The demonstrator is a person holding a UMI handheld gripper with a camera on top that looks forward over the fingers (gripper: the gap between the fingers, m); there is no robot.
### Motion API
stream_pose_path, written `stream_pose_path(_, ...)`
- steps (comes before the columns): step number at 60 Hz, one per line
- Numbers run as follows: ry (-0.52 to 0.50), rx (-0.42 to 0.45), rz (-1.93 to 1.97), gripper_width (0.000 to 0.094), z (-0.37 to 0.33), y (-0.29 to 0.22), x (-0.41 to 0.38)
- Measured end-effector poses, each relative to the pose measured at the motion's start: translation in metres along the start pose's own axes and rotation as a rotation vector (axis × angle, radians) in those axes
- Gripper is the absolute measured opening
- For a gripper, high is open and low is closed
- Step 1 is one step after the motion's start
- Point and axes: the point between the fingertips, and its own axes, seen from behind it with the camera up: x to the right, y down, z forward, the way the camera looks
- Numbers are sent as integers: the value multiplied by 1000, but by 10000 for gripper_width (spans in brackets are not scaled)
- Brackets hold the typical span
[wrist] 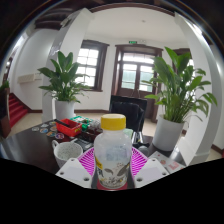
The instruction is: Pour water
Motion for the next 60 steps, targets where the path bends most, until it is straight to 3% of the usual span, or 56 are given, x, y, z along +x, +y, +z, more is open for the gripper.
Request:
stream_pose_path(13,0,-36,45,427,14,41,3)
stream_pose_path(14,2,-2,52,430,16,37,4)
stream_pose_path(25,10,11,113,430,12,40,8)
stream_pose_path(35,16,3,109,563,11,40,9)
stream_pose_path(39,16,-57,133,612,9,51,8)
stream_pose_path(46,32,-76,186,764,-8,56,8)
stream_pose_path(60,107,-80,206,823,-97,67,3)
